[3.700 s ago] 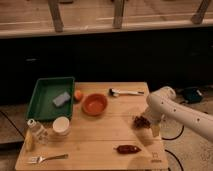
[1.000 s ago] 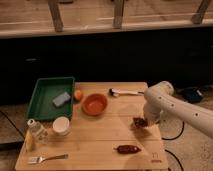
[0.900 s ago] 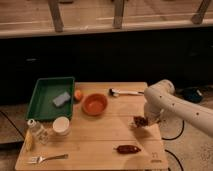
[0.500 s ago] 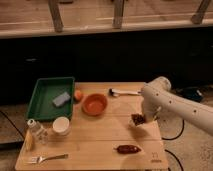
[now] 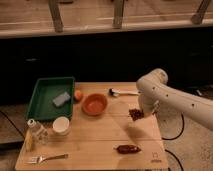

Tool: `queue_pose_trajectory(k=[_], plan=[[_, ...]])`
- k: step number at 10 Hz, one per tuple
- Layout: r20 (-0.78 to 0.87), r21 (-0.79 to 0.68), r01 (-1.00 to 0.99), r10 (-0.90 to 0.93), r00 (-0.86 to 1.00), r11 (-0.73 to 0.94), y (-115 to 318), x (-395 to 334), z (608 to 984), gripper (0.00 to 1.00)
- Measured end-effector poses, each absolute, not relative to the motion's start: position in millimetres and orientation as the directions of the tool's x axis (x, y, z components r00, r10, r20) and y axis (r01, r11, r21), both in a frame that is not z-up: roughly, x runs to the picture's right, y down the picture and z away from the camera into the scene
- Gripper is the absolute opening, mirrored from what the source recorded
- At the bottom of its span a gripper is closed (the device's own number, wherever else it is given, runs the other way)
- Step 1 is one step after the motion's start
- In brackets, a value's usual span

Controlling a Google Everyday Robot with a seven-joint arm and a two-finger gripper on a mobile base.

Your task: Place grapes in red bowl

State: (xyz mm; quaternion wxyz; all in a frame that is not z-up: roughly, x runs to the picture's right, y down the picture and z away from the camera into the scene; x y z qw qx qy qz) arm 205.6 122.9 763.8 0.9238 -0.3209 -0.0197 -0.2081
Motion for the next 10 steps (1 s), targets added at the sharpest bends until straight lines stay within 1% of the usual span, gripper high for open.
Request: queue_pose_trajectory(k=[5,10], plan=[[0.181,-0.569,0.434,-0.409,0.894,0.698,105,183,760,0.03],[0.208,-0.544,0.485,-0.45,0.868,0.684,84,149,764,0.03]])
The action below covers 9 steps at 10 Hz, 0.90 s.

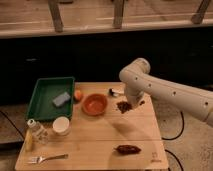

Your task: Place grapes in red bowl

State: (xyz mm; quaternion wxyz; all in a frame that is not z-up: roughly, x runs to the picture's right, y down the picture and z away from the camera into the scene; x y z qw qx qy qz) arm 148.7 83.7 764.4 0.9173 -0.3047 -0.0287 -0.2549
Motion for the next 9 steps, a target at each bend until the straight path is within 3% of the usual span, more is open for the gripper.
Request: queue_pose_trajectory(k=[9], plan=[[0.266,-0.497,0.586,-0.53,0.805,0.64,56,86,781,0.03]])
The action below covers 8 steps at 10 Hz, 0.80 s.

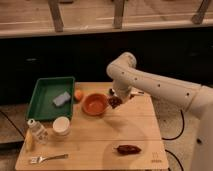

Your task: Place grapes in red bowl

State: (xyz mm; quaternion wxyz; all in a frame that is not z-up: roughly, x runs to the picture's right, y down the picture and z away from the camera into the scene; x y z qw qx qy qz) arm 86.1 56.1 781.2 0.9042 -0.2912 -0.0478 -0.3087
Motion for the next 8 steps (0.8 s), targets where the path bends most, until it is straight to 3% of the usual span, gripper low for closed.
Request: queue_pose_trajectory(k=[8], plan=[[0.344,-0.446,0.71,-0.627,0.699,0.546,45,20,801,0.03]])
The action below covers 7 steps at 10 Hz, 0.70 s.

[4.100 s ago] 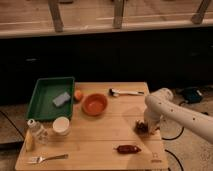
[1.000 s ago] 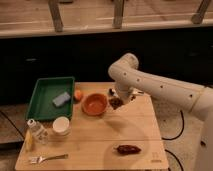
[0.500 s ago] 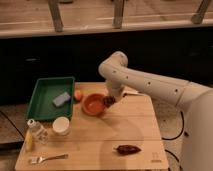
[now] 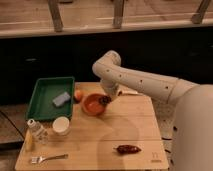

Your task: Place grapes in red bowl

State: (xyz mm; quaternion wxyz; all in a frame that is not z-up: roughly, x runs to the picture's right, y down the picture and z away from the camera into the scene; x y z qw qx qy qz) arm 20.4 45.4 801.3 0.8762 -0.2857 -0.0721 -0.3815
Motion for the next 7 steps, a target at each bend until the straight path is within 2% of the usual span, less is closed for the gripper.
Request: queue_pose_trajectory(k=[7], plan=[[0.393,-0.401,0.793,-0.695,0.602,0.459,41,-10,811,0.03]])
